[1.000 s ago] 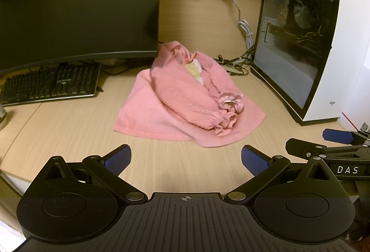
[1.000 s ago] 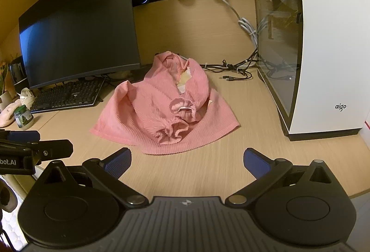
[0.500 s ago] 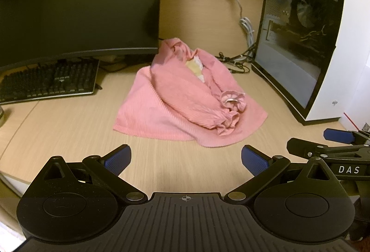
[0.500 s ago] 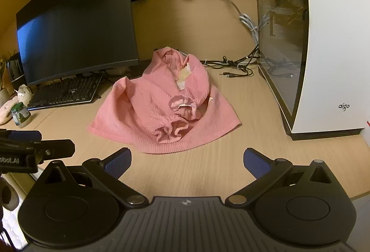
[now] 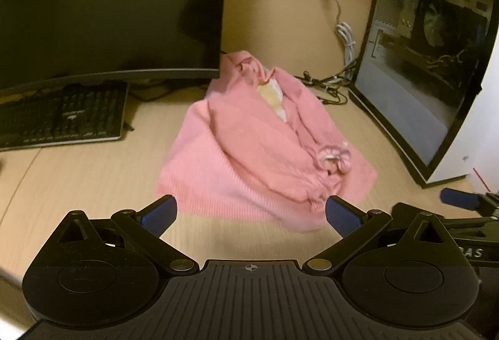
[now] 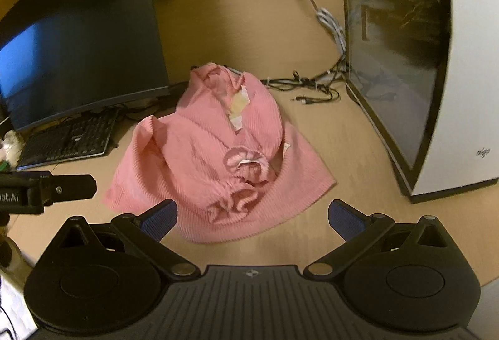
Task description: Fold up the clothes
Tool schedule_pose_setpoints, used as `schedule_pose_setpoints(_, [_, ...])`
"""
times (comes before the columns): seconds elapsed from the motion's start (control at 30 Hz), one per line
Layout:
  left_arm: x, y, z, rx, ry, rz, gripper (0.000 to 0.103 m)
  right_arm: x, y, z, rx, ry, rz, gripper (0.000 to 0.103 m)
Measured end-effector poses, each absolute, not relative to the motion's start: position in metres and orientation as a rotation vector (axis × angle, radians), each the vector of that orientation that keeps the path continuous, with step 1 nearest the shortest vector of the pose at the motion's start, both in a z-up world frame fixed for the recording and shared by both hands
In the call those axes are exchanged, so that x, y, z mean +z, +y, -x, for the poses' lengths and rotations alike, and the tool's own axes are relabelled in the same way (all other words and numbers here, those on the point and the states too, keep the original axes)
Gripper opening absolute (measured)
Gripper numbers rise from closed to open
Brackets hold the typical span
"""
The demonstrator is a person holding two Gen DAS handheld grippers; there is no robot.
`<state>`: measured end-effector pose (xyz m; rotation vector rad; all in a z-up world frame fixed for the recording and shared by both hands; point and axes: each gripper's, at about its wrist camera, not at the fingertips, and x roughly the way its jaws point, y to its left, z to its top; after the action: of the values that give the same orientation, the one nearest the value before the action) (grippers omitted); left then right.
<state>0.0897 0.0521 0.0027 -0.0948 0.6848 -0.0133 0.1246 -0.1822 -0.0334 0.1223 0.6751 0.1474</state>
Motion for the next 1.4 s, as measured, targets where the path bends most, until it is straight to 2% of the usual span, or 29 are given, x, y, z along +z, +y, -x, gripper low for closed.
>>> schedule_pose_setpoints(0.4, [-0.010, 0.116, -0.179, -0.306, 0.771, 0.232, 0.103, -0.033, -0.155, -0.175, -0.049, 0.828, -0.222, 0.103])
schedule_pose_setpoints(0.63, [-0.030, 0.108, -0.223, -0.458, 0.820, 0.330, 0.103, -0.042, -0.172, -0.192, -0.060, 0.873, -0.239, 0.103])
schedule_pose_setpoints(0.87, [-0.054, 0.104, -0.267, -0.364, 0.857, 0.393, 0.103, -0.051, -0.194, -0.238, 0.091, 0.899, -0.270, 0.103])
schedule_pose_setpoints(1.1, [-0.076, 0.105, -0.281, -0.337, 0.979, 0.488, 0.103, -0.060, -0.190, -0.276, 0.162, 0.866, -0.202, 0.103])
schedule_pose_setpoints(1.27, [-0.091, 0.096, -0.283, -0.338, 1.054, 0.554, 0.103, -0.059, -0.202, -0.303, 0.266, 0.817, -0.328, 0.103])
schedule_pose_setpoints(1.4, [-0.094, 0.089, -0.285, -0.329, 1.040, 0.532, 0.103, -0.080, -0.199, -0.327, 0.371, 0.901, -0.433, 0.103])
